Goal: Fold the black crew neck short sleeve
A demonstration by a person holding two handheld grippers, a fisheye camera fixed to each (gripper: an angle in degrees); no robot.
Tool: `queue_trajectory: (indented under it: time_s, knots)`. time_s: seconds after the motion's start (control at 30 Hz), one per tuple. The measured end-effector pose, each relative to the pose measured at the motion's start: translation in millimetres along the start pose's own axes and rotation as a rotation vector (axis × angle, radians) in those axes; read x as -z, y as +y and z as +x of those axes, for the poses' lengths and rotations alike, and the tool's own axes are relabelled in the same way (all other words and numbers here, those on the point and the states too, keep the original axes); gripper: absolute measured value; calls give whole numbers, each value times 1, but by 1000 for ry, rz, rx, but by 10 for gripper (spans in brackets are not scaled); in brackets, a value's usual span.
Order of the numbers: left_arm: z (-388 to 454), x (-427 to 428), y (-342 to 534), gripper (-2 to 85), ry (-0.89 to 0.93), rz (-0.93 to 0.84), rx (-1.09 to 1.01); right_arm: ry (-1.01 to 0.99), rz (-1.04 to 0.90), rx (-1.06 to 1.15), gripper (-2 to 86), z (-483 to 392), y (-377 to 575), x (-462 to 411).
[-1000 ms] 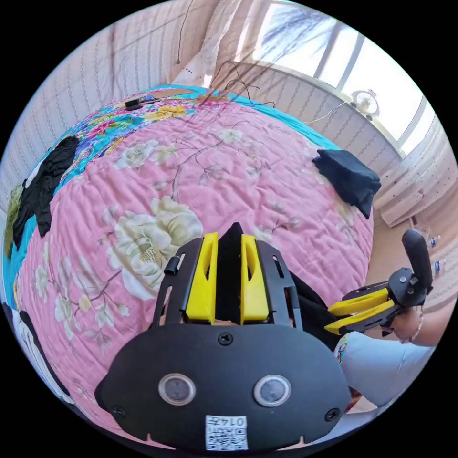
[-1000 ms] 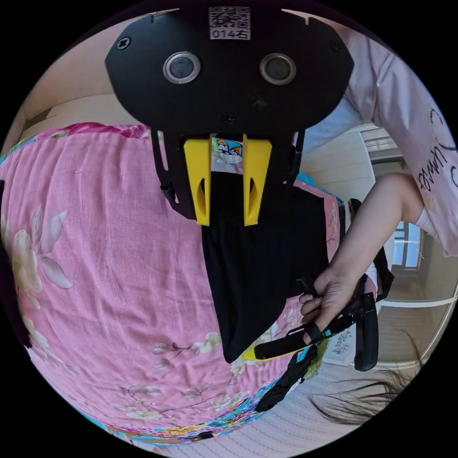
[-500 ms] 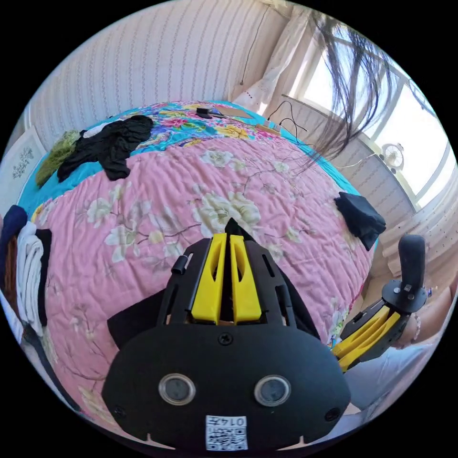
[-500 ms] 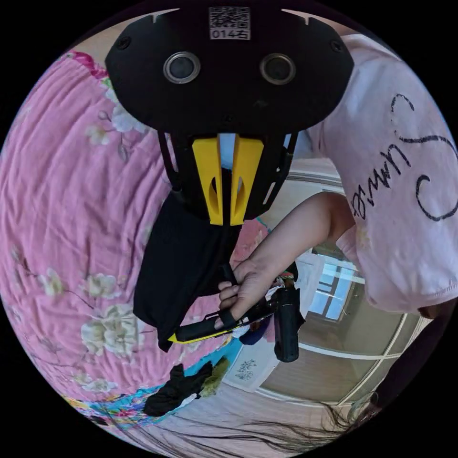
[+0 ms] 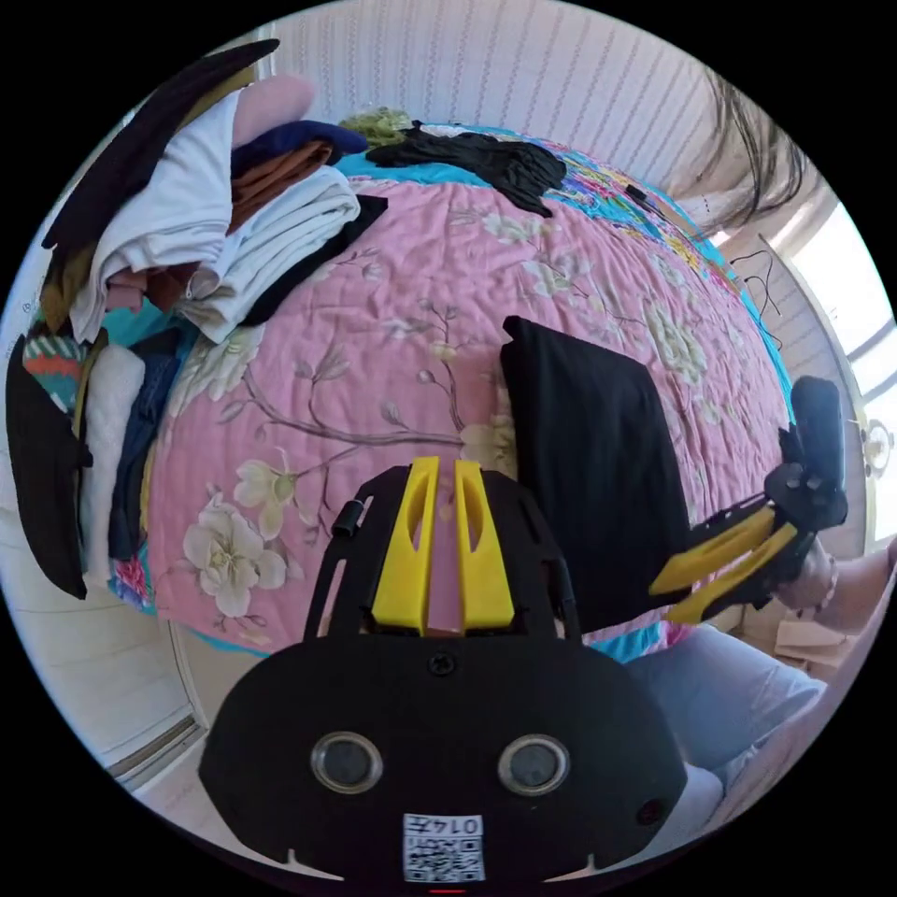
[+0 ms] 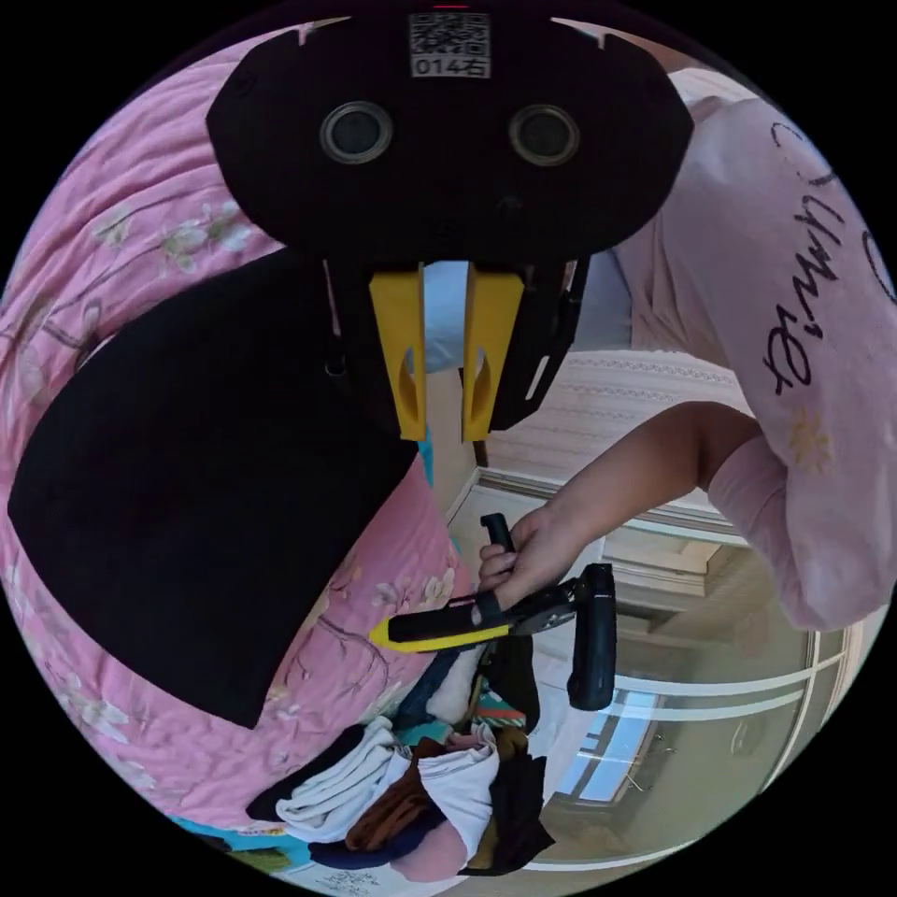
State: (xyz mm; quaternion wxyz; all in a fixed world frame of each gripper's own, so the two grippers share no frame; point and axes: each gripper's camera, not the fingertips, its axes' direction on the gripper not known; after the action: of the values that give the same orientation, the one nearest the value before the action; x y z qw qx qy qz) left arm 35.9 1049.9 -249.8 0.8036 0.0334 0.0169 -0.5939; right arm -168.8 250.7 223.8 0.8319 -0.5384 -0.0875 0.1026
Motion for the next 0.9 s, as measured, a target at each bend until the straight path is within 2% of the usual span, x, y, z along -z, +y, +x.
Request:
queue_trajectory:
  time_s: [0.13, 0.2, 0.27, 0.33, 0.43, 0.63, 0.73, 0.9]
  knots:
    - [7, 1, 27, 81, 217, -11, 73, 349, 65, 74, 81, 7, -32, 49]
    - [17, -5, 34, 95, 247, -11, 80, 509, 66, 105, 97, 17, -61, 66]
    - [27, -18, 38, 107, 232, -49, 69, 550, 43, 130, 110, 24, -81, 67]
    - [37, -41, 46, 115, 217, -119, 81, 545, -14, 150, 126, 31, -95, 58]
    - [45, -42, 52, 110, 205, -73, 90, 525, -198, 146, 132, 44, -104, 29]
    - [67, -26, 53, 48, 223, -75, 17, 484, -181, 123, 72, 34, -66, 37]
    - [90, 6, 55, 41, 217, -29, -76, 423, -69, 101, 55, 24, -29, 63]
    - [153, 77, 57, 40, 260, 44, -345, 275, 273, 37, 49, -12, 91, 145]
